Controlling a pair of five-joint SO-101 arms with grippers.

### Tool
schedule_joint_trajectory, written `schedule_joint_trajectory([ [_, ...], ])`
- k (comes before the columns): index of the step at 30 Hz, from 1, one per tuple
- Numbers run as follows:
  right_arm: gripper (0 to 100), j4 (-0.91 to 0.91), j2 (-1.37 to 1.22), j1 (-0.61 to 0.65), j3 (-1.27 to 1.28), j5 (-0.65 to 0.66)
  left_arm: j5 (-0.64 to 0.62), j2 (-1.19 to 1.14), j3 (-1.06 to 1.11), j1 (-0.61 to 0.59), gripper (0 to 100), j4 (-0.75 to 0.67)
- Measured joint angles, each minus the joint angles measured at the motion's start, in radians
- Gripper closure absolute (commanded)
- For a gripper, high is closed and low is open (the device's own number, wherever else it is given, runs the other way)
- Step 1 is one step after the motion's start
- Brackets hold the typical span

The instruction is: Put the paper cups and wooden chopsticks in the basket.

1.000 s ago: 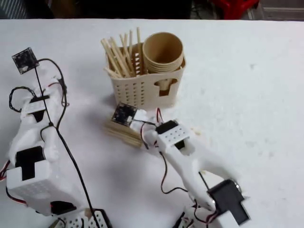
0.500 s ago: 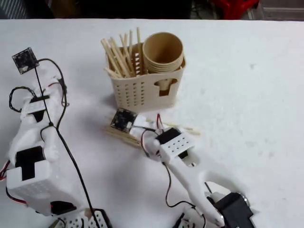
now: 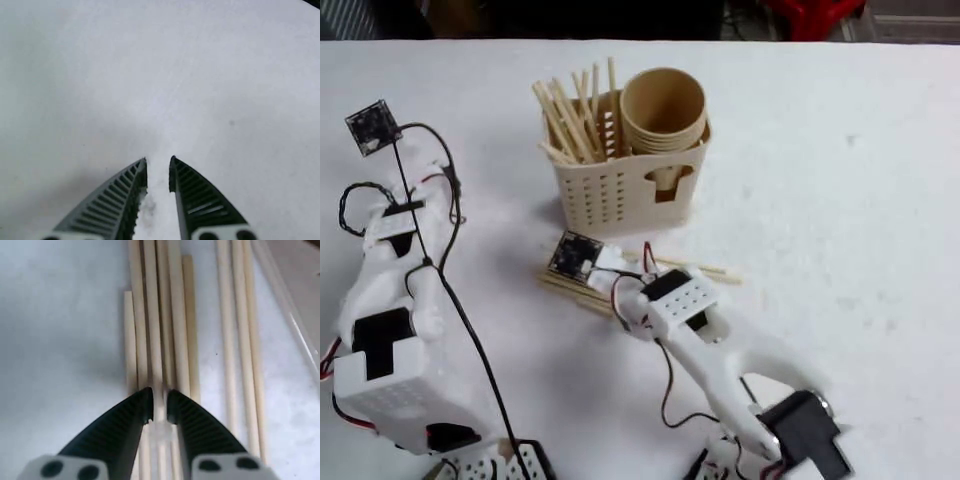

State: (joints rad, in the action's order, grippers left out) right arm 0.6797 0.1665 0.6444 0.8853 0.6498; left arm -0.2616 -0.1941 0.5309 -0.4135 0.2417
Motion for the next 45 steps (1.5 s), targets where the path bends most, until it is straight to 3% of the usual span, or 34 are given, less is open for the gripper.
schedule_joint_trajectory([
  [3,88.8,0.003,-0.066,-0.005,-0.035,0.003,0.0,0.0,0.0,0.0,91,0.0],
  [6,98.8,0.003,-0.092,-0.005,-0.057,0.003,0.0,0.0,0.0,0.0,91,0.0],
  [25,98.0,0.054,0.201,-0.051,0.032,-0.018,0.0,0.0,0.0,0.0,91,0.0],
  [32,81.8,-0.005,0.124,-0.049,0.037,-0.025,0.0,0.0,0.0,0.0,91,0.0],
  [42,98.1,-0.023,-0.081,-0.055,-0.061,-0.029,0.0,0.0,0.0,0.0,91,0.0],
  [45,98.0,-0.028,-0.086,-0.057,-0.064,-0.029,0.0,0.0,0.0,0.0,91,0.0],
])
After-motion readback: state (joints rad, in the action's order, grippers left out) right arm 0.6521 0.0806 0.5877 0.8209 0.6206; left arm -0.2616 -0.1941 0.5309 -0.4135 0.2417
